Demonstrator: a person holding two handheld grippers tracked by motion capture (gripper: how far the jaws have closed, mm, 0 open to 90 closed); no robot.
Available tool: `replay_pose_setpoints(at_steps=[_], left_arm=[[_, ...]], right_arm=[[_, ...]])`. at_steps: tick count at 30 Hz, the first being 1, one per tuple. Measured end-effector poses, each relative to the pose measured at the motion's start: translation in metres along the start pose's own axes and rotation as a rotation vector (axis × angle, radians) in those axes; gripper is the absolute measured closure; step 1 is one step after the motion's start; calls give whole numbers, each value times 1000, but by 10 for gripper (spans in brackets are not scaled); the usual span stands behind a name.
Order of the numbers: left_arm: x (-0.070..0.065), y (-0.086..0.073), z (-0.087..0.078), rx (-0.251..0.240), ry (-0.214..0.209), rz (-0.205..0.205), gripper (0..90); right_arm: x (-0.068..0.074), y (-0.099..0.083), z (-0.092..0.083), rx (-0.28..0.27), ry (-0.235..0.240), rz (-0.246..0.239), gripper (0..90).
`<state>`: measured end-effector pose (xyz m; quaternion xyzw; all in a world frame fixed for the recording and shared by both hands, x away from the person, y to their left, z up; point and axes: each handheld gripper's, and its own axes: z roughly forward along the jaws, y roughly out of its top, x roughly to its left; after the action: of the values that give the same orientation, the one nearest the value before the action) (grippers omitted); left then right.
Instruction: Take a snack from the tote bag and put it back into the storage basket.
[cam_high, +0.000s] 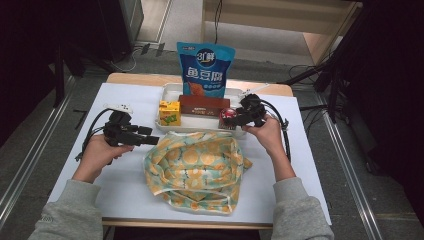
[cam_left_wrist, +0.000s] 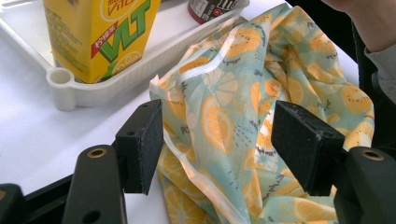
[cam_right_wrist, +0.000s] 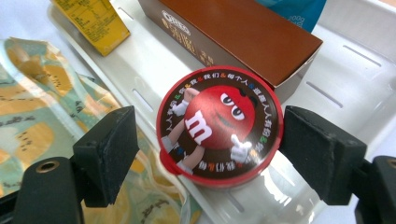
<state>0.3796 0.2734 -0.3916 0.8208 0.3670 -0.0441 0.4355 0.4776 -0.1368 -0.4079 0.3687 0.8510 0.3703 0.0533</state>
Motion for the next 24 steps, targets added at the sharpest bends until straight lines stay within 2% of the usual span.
replay_pose_setpoints(at_steps=[7, 14, 24], left_arm=[[1, -1, 1, 2, -2, 0, 346], [2, -2, 1, 1, -5, -4, 345], [0, -2, -1, -6, -4, -4, 345]], right_arm=[[3, -5, -9, 6, -3, 9, 205], [8, -9, -18, -11, 29, 23, 213], [19, -16, -24, -9, 49, 8, 226]])
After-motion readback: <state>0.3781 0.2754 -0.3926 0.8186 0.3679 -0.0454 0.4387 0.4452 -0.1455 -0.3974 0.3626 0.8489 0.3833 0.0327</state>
